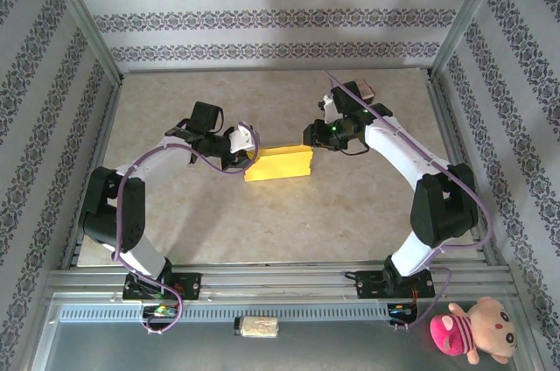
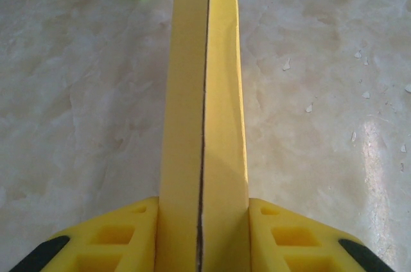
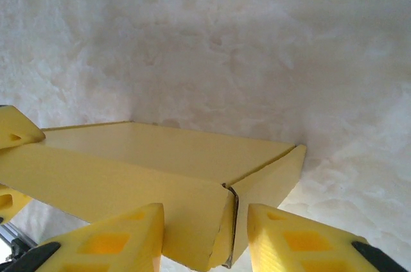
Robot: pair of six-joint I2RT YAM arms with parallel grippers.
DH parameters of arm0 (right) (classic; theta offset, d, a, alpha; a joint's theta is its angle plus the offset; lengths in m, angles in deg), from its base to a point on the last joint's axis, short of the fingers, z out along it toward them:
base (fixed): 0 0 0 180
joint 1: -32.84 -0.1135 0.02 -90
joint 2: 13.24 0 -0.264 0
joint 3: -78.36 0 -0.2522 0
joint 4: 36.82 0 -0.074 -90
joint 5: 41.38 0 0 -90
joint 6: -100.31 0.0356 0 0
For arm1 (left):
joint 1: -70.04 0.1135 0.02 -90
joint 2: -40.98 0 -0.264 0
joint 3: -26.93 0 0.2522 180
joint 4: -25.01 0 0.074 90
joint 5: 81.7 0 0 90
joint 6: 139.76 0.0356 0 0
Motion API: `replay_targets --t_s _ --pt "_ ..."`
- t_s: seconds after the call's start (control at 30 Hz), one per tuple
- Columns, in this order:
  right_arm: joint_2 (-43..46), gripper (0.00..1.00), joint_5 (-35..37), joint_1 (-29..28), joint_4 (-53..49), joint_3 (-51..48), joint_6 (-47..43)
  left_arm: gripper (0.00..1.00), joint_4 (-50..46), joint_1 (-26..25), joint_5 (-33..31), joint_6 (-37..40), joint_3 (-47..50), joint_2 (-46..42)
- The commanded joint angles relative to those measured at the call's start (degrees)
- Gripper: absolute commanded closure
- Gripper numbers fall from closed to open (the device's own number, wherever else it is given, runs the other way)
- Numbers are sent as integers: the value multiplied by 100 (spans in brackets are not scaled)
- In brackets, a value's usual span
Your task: Fold the paper box
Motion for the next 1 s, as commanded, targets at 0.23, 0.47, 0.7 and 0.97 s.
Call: replay_targets --t_s 0.23,0.47,0.7,0.97 --pt "-95 61 497 -11 -184 -528 -219 66 75 -54 -88 16 100 163" --pt "-215 62 526 -19 -48 -486 -146 42 323 -83 10 -224 276 -55" --pt "-271 62 535 -27 30 -475 -105 9 1132 -108 -102 -843 877 -633" --pt "-264 62 511 -69 30 -440 -96 0 2826 -128 -1215 -4011 1693 -2078"
